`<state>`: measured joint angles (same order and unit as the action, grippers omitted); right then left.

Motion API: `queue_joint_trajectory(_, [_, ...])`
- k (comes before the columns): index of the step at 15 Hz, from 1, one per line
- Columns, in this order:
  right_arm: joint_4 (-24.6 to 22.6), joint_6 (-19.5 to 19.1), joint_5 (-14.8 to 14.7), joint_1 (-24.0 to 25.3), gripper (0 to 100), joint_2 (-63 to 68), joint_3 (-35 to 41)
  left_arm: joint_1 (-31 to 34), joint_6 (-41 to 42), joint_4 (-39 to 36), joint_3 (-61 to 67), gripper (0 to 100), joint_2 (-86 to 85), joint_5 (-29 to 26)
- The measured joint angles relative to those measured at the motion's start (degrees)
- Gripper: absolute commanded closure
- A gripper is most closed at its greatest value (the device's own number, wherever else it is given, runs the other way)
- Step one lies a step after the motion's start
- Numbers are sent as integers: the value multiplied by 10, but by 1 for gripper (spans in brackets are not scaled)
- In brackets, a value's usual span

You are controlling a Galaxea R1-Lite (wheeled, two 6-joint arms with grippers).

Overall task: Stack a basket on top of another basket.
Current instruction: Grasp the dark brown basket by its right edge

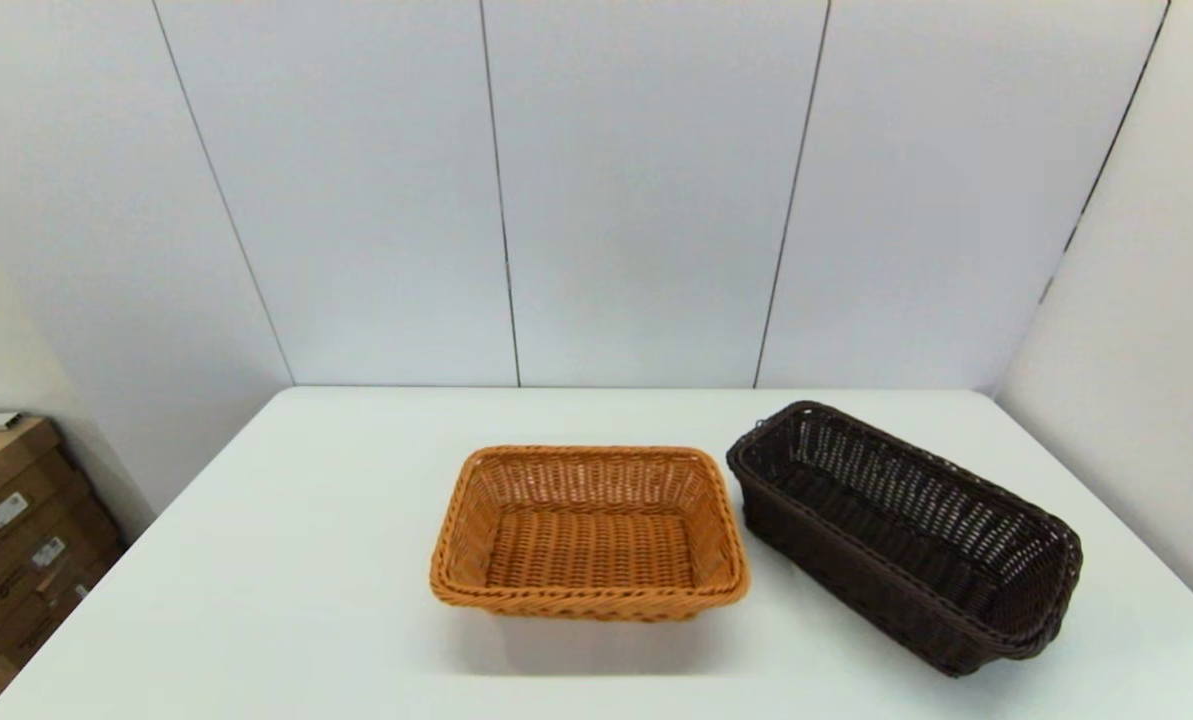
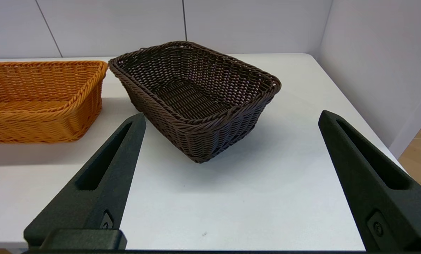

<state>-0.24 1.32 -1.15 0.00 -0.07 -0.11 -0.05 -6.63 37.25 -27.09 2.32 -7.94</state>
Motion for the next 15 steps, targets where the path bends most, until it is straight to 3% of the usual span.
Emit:
queue_joint_trajectory(5, [0,0,0,0,0,0,0,-3,25,-356,247,0,-23,94])
queue_joint_trajectory(15, [-2,-5,0,0,0,0,0,-3,20,-377,271,0,-25,98])
